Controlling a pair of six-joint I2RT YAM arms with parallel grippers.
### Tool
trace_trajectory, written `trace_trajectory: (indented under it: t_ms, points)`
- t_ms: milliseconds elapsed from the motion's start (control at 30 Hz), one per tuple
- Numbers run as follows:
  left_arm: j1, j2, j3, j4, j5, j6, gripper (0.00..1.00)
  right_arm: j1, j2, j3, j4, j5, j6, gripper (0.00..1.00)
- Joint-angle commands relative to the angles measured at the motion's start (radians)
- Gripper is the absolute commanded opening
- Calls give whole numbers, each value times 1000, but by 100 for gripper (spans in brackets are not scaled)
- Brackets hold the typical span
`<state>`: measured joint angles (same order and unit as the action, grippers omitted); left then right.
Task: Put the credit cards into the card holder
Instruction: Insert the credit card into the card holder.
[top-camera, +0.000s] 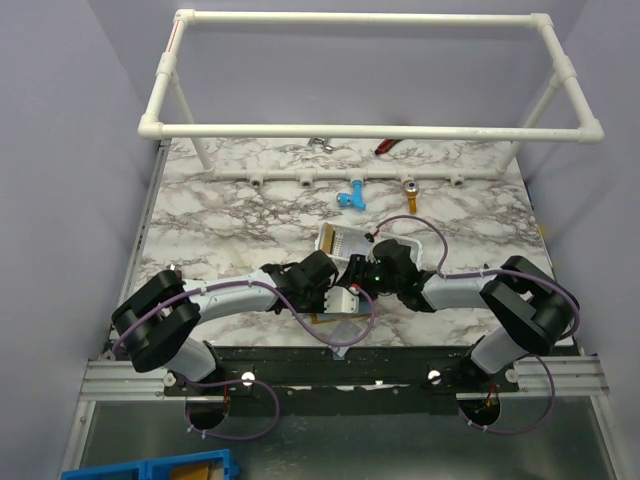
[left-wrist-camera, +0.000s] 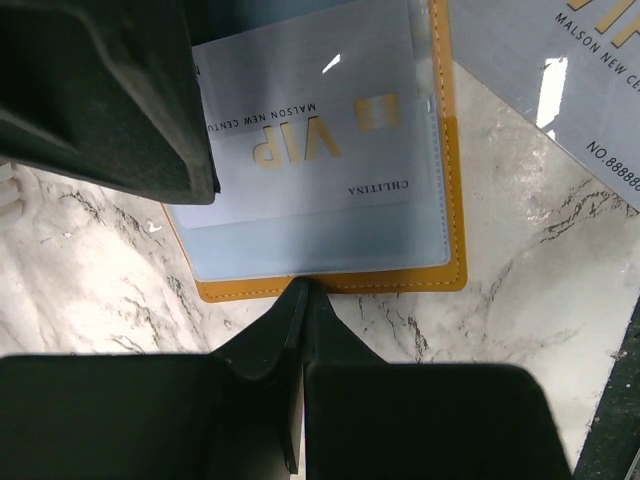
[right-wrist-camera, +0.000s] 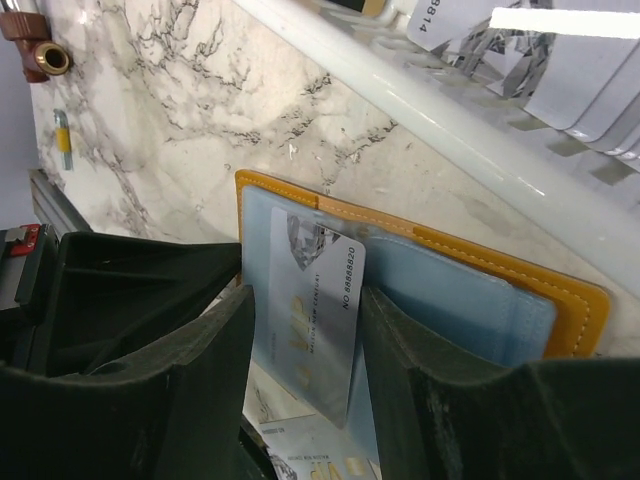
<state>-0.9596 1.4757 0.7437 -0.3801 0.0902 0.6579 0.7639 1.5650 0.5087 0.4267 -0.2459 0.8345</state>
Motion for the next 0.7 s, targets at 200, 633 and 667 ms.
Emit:
trace_trajectory:
  t_ms: [200, 633, 667]
  points:
    - [-11, 1, -64, 13, 48, -1, 0, 64, 79, 40, -154, -19, -61, 53]
    - [-11, -71, -115, 53, 42, -6, 0, 65, -106, 46, -435, 110, -58, 52]
    - [-11, -69, -114, 52, 42, -6, 0, 65, -105, 52, -437, 105, -60, 51]
